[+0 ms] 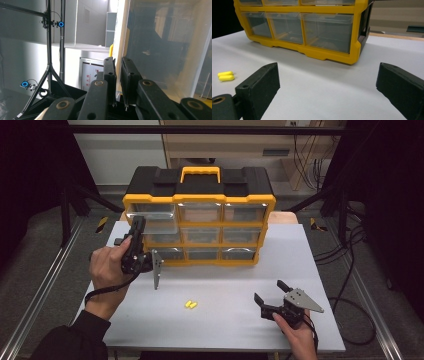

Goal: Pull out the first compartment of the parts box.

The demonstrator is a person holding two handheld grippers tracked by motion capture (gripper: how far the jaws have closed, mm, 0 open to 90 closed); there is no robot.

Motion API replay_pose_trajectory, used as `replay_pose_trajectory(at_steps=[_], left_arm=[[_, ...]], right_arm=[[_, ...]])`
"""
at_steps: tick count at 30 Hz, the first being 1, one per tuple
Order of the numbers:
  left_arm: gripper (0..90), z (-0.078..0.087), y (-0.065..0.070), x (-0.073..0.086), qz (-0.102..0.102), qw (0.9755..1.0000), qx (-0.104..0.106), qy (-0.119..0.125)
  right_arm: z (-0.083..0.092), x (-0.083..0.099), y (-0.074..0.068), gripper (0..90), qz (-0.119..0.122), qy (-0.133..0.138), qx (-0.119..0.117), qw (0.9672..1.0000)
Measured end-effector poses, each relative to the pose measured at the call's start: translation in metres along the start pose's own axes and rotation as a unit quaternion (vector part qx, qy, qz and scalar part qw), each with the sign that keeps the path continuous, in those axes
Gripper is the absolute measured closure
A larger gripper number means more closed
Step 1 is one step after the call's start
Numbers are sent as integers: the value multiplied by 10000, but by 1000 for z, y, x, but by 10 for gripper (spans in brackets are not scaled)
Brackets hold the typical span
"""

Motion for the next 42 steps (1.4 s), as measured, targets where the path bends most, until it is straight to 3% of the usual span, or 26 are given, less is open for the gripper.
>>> replay_pose_trajectory(at_steps=[24, 42], left_arm=[[829, 16, -4, -3, 57, 10000, -71, -13], [829, 19, -6, -4, 76, 9999, 22, -87]], right_arm=[[0, 0, -1, 34, 108, 39, -74, 9999], [0, 0, -2, 35, 108, 33, -105, 9999]])
Point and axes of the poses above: each handheld gripper's, and its own axes: z roughly backward along the jaws, x roughly out of its underside, y roughly to its right, the point moved 3 cm from there along -z, roughly forward along the jaws, and after that the axes turned 3 degrees about -z, right-handed, at the moved point
